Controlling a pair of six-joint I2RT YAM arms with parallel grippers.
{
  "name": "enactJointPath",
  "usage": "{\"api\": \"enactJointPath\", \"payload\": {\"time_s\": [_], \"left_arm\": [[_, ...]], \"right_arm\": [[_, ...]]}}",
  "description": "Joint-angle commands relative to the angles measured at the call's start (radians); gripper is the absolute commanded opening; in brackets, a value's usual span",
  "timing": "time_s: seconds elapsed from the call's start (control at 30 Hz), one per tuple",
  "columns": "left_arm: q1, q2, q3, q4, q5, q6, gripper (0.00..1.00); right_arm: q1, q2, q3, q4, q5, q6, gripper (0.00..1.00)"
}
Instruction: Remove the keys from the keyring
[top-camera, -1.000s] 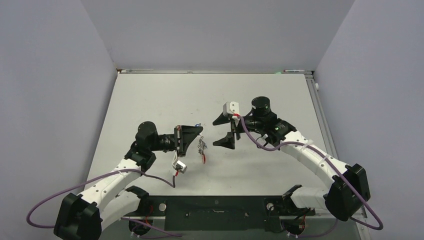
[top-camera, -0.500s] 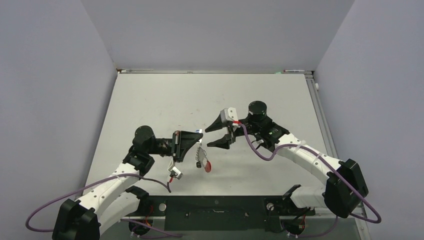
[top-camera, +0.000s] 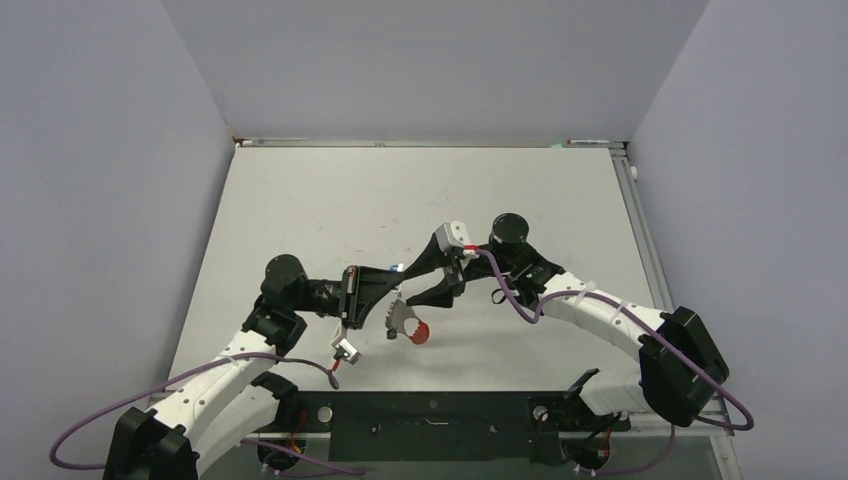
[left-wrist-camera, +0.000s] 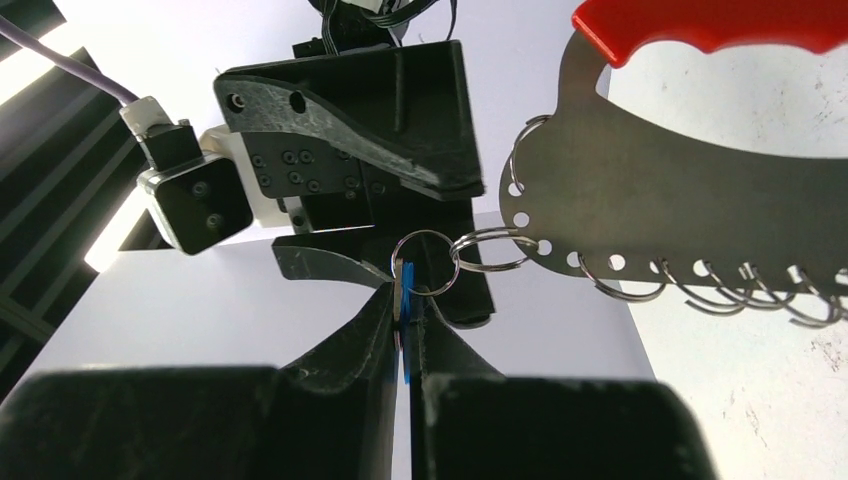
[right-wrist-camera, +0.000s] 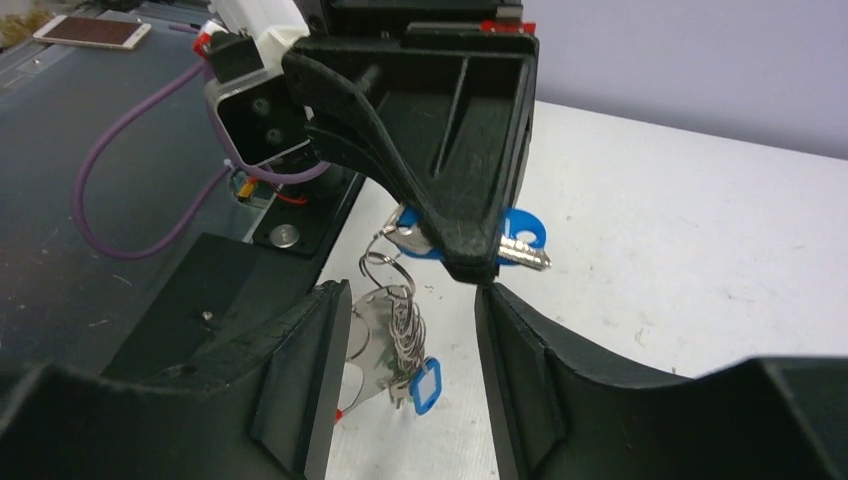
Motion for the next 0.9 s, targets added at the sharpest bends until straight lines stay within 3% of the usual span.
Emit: {"api": "enactJointPath", "payload": {"time_s": [0.0,0.87], "left_arm": [[0.001,-0.014,0.013,0.007,0.051,0.017,0.00],[0.004,-0.024,0.017,-0.022,0.077,0.040,0.00]], "right_arm": [[0.021,0.008,-0.009,0.178,-0.059,0.064,0.48],[0.054,0.041,-0.027,0.226,-0.102,0.203,0.47]]}}
